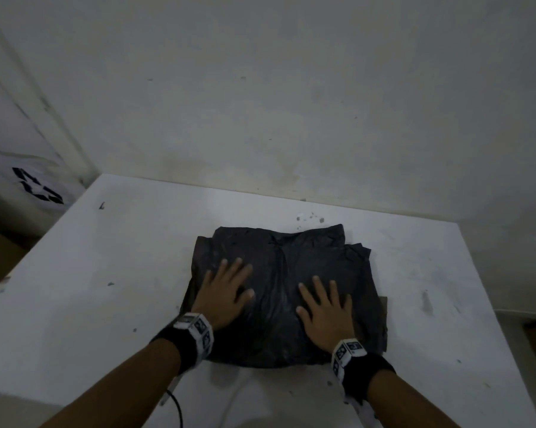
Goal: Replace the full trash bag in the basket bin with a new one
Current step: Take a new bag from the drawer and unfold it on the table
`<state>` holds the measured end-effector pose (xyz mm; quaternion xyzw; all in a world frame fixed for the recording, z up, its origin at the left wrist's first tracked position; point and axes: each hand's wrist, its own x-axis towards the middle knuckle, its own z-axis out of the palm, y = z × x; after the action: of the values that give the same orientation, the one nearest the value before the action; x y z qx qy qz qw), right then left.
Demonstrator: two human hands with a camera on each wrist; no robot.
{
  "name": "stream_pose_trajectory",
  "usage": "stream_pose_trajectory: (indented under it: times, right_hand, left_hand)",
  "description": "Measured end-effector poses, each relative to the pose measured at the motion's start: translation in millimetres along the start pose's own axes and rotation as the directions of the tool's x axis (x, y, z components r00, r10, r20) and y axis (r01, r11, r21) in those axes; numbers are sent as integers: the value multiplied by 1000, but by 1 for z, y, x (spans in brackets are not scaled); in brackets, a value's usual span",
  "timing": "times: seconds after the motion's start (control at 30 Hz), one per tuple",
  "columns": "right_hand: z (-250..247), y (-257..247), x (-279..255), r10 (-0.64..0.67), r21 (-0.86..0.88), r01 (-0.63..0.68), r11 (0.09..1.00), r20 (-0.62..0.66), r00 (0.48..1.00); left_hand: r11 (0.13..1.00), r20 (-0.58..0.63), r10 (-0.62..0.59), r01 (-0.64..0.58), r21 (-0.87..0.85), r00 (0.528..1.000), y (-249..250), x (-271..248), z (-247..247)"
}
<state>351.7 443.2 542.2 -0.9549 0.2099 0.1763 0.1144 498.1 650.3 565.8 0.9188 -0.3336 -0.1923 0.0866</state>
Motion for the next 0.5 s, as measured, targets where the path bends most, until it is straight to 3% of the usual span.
stream_pose_trajectory:
  times: [0.07,0.13,0.27,0.37,0.43,0.5]
  right_hand:
    - [11,12,-4,98,-14,-97,995,104,990]
    - [17,32,-12,195,-35,-193,981,108,975]
    - [9,60,-22,356,-68,-352,934,68,932]
    - [-7,65,-15,372,-11,-372,928,-15,928]
    - [-13,68,-11,354,70,-354,932,25,935]
    - [-14,64,-10,327,68,-333,940,83,941]
  left_hand:
    - [989,272,-81,44,141,959,-4,-6,20]
    - [965,347,-153,64,255,925,-15,-11,33]
    - [893,302,-248,96,441,921,-26,-6,26]
    - [880,245,-295,163,446,923,-10,1,16]
    - [922,157,-207,138,361,966,7,4,14]
    - [978,69,-32,17,209,997,27,5,17]
